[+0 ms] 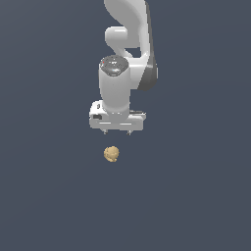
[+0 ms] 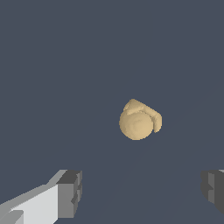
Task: Pick up the object and move it to a goal position.
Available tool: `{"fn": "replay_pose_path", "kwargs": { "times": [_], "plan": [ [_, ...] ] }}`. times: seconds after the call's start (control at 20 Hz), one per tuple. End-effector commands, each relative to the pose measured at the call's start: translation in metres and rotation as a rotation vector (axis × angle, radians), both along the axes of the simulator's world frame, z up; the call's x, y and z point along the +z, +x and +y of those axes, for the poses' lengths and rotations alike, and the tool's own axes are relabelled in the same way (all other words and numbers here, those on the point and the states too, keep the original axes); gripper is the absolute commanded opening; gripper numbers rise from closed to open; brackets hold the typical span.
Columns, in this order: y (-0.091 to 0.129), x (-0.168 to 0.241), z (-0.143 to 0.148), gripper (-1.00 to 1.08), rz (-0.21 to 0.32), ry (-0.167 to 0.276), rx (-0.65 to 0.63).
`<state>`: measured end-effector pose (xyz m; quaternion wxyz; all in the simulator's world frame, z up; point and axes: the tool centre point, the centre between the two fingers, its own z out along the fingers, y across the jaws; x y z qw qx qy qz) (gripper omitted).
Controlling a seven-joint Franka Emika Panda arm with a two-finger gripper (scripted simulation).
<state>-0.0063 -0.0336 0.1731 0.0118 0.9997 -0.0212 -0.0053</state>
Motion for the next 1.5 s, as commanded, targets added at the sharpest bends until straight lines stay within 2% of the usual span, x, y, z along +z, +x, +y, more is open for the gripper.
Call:
{"fn": "replay_pose_path", "kwargs": {
  "times": [0.0, 0.45, 0.75, 1.1, 1.45],
  "plan": [
    [0.000, 0.000, 0.000, 1.00, 0.000, 0.000, 0.000],
    [-0.002, 0.007, 0.022, 1.00, 0.010, 0.008, 0.068],
    [-0.001, 0.004, 0.020, 1.00, 0.009, 0.009, 0.050],
    [0.005, -0.010, 0.013, 1.00, 0.005, 0.014, -0.045],
    [0.014, -0.036, -0.002, 1.00, -0.002, 0.021, -0.224]
  ]
}}
